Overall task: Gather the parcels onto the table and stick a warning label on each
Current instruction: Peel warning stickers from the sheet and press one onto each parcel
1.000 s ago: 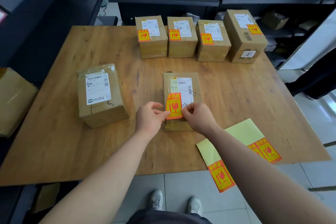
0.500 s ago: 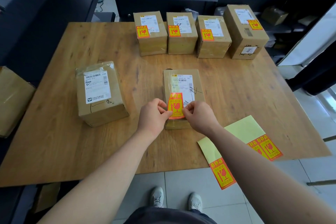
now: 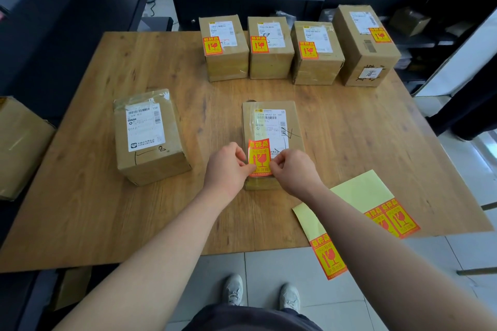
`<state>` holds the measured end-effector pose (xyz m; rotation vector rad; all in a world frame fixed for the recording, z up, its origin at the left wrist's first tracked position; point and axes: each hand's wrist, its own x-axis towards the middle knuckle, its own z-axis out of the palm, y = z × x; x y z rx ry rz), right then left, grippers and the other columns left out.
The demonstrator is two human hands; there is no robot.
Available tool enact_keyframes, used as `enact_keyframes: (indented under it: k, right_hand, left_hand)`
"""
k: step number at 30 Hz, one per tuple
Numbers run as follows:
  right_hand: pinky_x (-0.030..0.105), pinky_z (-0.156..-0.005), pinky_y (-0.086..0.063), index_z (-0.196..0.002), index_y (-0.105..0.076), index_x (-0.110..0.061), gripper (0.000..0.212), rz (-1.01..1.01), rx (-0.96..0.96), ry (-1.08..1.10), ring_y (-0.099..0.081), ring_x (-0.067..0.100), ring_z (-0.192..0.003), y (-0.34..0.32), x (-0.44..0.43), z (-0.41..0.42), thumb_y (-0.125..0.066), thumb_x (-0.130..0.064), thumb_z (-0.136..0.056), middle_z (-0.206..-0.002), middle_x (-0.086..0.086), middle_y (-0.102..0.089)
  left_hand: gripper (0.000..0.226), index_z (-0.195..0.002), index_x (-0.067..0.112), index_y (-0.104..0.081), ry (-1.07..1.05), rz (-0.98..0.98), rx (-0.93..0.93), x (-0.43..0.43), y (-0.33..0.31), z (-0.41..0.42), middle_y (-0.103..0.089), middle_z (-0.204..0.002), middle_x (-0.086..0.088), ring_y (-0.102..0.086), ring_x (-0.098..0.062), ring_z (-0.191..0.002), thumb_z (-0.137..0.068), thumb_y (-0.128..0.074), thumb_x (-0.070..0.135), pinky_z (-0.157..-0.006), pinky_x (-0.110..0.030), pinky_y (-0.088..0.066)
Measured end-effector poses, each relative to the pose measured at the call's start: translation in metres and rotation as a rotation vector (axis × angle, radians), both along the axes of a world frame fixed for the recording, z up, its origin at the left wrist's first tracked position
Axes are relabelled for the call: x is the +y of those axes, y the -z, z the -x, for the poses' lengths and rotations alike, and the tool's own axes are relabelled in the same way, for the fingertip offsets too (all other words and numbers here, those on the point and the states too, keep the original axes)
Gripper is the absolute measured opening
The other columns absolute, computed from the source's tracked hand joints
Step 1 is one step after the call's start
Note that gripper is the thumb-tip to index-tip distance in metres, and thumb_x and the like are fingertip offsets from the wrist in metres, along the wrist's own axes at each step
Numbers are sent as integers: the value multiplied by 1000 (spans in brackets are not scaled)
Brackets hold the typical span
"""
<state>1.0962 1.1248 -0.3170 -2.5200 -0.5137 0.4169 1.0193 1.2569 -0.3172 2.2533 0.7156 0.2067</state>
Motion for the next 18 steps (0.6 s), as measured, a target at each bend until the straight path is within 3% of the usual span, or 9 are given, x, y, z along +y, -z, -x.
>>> enact_keyframes:
  k: [6,8,10,13,14,16,18]
  right_hand:
    - [31,-56,-47,-89,-57,-15,12,6,-73,-2,-59,18,-69,0,-1,3,-54,-26,-90,-80,1,-63]
    - [30,-54,-44,-96,-53,-17,11,17,-186,-52,-59,20,-72,2,-5,4,-53,-27,-90,-85,1,-62]
    - [32,-61,-45,-107,-59,-17,19,65,-389,-178,-58,23,-84,6,-10,4,-55,-24,-91,-100,3,-60]
    - [43,-82,-46,-116,-63,-10,28,78,-614,-427,-55,35,-109,12,-16,-1,-61,-16,-89,-123,12,-58]
    - [45,-95,-42,-123,-60,-7,32,93,-588,-498,-48,36,-122,15,-17,-5,-58,-16,-92,-133,13,-54]
    - [37,-115,-17,-142,-39,-9,44,141,-459,-572,-24,28,-142,21,-22,-11,-41,-23,-101,-151,7,-33]
    - [27,-115,1,-149,-21,-14,49,145,-365,-580,-7,18,-146,25,-26,-18,-29,-30,-103,-157,1,-17]
  left_hand:
    - [27,-69,28,-51,42,-38,-93,1,10,6,-53,-67,12,-51,-9,-61,-75,-78,27,-52,-20,-31]
    - [11,-86,29,-62,98,-133,-119,1,15,9,-51,-78,12,-51,-10,-73,-80,-72,30,-57,-20,-33]
    - [24,-110,28,-67,148,-183,-127,2,21,10,-48,-87,7,-48,-12,-84,-86,-66,31,-67,-23,-38]
    - [36,-128,32,-58,176,-242,-98,4,27,11,-40,-94,3,-43,-17,-95,-92,-57,34,-80,-29,-40]
    - [39,-133,35,-52,187,-269,-63,5,29,11,-38,-98,3,-42,-19,-98,-94,-52,37,-83,-29,-38]
    - [46,-142,42,-36,213,-313,46,8,33,10,-35,-105,1,-39,-21,-104,-96,-43,45,-86,-29,-33]
    - [52,-146,45,-22,231,-313,153,13,35,7,-35,-117,-3,-36,-23,-112,-96,-35,52,-90,-32,-31]
